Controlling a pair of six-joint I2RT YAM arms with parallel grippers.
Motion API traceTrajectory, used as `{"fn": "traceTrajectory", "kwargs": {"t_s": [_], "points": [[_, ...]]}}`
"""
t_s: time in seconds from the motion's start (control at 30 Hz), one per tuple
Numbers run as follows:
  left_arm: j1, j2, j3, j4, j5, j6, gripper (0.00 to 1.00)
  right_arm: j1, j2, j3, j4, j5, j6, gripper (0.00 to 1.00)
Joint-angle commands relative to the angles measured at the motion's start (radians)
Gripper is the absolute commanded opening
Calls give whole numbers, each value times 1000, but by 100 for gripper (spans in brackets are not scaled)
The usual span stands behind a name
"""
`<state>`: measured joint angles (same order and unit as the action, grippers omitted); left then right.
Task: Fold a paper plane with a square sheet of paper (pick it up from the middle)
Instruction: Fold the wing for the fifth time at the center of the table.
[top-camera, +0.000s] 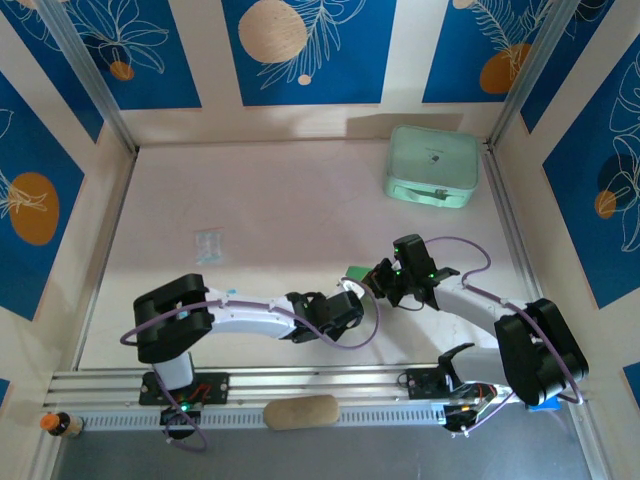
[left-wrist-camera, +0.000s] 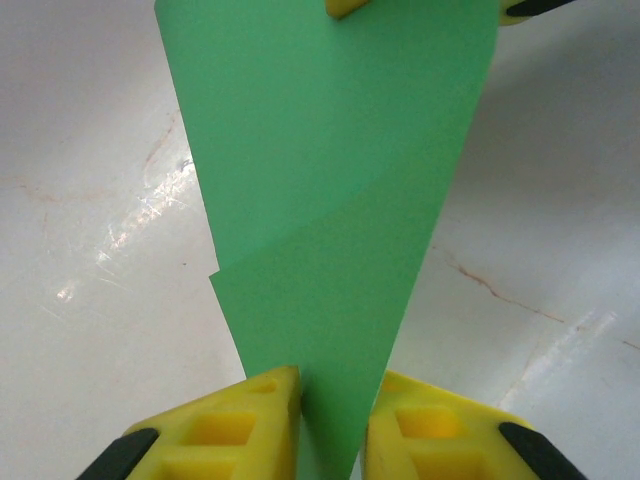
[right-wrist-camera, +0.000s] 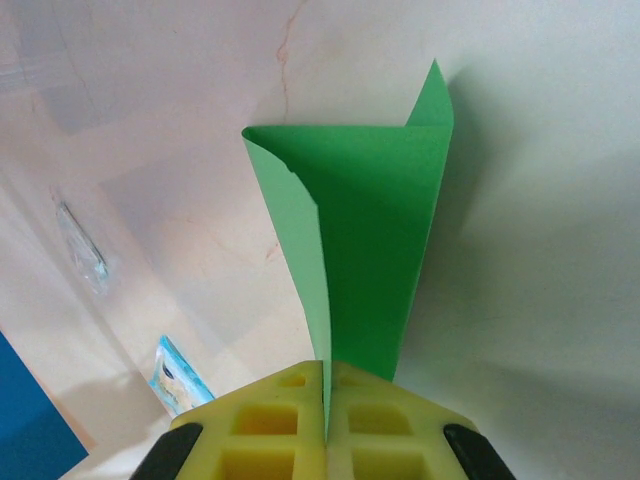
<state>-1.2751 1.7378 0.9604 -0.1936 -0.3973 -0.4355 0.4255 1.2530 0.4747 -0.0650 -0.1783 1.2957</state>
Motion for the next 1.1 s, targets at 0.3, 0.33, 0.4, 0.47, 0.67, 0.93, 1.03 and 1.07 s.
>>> {"fn": "traceTrajectory", "kwargs": {"t_s": [0.3, 0.33, 0.4, 0.47, 0.67, 0.93, 1.03, 1.07], "points": [[-15, -26, -9, 19, 0, 5, 20, 9, 0, -19, -13, 18, 13, 0], [-16, -27, -9, 20, 0, 5, 20, 9, 0, -19, -14, 19, 13, 0], [-19, -31, -11, 23, 0, 4, 21, 9, 0, -20, -14, 20, 14, 0], [-20, -35, -12, 25, 0, 4, 21, 9, 0, -21, -14, 22, 14, 0], [-24, -34, -15, 22, -5, 0, 20, 9, 0, -20, -14, 21, 15, 0], [-23, -15, 4, -25, -35, -15, 19, 9, -4, -18, -15, 22, 15, 0], [-23, -18, 1, -24, -35, -16, 18, 9, -7, -18, -18, 21, 15, 0], [-23, -18, 0, -21, -35, -16, 18, 9, -8, -18, -19, 22, 15, 0]]}}
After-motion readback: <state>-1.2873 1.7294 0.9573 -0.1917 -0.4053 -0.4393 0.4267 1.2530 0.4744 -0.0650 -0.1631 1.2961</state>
